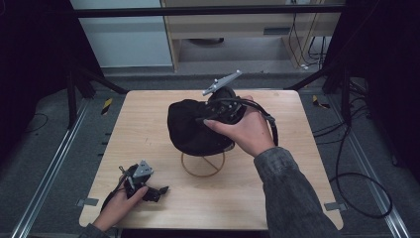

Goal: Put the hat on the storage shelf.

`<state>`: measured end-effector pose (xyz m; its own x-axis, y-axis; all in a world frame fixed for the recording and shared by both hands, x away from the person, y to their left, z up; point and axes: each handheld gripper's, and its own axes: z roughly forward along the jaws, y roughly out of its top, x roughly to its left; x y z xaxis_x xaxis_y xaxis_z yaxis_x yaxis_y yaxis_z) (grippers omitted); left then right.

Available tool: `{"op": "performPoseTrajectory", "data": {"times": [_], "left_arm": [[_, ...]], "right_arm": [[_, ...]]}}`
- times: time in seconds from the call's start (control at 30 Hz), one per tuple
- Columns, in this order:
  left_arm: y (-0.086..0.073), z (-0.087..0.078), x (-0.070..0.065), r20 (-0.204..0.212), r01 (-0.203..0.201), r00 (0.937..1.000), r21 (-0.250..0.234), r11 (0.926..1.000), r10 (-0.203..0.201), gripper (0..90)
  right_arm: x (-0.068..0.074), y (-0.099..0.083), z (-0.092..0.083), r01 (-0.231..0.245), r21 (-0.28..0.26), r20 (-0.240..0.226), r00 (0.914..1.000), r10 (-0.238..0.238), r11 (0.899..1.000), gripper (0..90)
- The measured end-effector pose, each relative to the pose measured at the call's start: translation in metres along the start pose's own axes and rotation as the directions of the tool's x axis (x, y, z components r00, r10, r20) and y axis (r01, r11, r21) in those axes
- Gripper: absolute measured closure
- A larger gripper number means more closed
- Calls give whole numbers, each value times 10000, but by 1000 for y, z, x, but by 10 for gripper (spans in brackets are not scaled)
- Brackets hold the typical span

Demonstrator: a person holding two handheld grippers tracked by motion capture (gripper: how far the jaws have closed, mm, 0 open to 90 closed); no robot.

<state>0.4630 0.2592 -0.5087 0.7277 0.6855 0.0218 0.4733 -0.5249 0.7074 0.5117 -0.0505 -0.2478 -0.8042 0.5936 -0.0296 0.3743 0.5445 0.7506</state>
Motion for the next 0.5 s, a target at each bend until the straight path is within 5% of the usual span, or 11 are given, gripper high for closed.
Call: {"op": "performPoseTrajectory", "data": {"times": [0.5], "left_arm": [[0, 0, 0, 1, 16, 10000, -9, 10000, -16, 0]], "right_arm": [[-4, -21, -16, -418, -153, 787, 9960, 429, 9990, 241]]}}
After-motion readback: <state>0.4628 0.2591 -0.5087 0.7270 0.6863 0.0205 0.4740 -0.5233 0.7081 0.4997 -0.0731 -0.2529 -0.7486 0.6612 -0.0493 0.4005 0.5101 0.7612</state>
